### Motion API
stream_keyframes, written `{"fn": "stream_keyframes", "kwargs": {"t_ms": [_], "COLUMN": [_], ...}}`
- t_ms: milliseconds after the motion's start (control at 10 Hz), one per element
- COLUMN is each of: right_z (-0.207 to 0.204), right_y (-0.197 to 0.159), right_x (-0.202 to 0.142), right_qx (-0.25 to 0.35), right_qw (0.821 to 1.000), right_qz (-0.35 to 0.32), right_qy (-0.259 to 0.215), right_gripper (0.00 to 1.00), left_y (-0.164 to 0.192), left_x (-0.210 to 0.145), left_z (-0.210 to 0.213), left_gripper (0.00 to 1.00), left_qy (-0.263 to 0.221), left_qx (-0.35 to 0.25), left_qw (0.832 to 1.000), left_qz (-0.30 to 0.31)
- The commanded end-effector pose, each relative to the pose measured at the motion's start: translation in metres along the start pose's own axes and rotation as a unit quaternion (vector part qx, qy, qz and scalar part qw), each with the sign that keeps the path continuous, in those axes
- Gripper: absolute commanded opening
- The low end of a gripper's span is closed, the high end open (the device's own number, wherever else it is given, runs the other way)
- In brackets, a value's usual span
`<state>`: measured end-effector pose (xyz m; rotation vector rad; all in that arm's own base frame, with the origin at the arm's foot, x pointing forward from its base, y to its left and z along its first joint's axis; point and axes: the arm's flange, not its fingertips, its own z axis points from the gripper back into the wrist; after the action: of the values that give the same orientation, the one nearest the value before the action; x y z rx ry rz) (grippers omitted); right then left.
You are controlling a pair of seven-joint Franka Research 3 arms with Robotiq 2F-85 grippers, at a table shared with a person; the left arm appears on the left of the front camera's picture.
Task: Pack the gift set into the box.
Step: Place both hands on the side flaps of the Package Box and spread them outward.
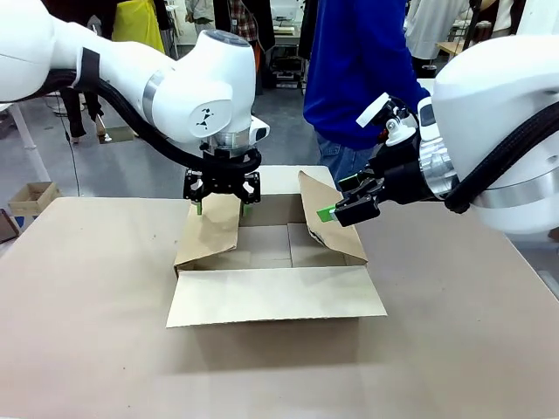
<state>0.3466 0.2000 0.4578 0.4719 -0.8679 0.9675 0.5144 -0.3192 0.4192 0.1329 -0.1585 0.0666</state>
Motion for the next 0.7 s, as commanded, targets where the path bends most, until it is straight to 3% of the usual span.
{"fn": "stream_keyframes", "kwargs": {"t_ms": [0,600], "right_z": [0.003,0.003], "right_y": [0.0,0.0], "right_x": [0.004,0.004], "right_qx": [-0.011,-0.011], "right_qw": [1.0,1.0], "right_qz": [-0.002,-0.002], "right_qy": [0.004,0.004], "right_gripper": [1.0,1.0], "left_y": [0.004,0.072], "left_x": [0.0,-0.019], "left_z": [0.007,0.038], "left_gripper": [1.0,1.0], "left_qy": [-0.012,-0.06], "left_qx": [0.033,-0.02], "left_qw": [0.999,0.997], "left_qz": [0.029,0.043]}}
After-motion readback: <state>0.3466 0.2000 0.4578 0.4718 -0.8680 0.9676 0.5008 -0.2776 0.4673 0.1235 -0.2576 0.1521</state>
